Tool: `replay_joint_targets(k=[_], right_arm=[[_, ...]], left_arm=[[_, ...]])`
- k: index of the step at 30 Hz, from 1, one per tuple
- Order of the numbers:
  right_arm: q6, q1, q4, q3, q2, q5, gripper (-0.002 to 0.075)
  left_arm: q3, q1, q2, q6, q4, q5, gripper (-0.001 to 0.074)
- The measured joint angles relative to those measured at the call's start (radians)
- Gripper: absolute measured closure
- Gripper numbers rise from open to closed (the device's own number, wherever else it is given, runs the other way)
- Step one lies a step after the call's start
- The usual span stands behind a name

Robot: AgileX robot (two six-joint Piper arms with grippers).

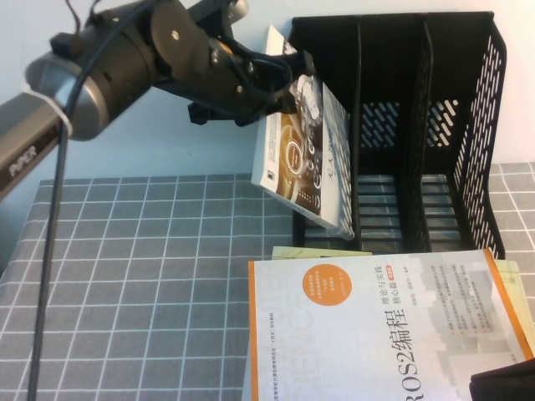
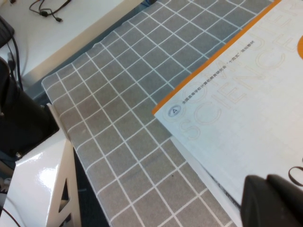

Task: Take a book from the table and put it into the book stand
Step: Place the book on the book shelf

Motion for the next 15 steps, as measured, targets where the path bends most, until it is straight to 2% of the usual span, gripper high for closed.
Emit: replay_joint_targets(k=[8, 10, 15], right_arm=[[0.000, 0.000, 0.000, 0.000, 0.000, 0.002, 0.0729], [0.000, 0.000, 0.000, 0.000, 0.000, 0.003, 0.0729], [-0.002, 0.000, 0.000, 0.000, 0.000, 0.003, 0.0729]], left_arm=[[0.000, -0.011, 0.019, 0.000, 0.026, -0.006, 0.0616], [0.000, -0.011, 0.019, -0.004, 0.026, -0.014, 0.0560], [-0.026, -0.011, 0.017, -0.008, 0.023, -0.076, 0.0348]])
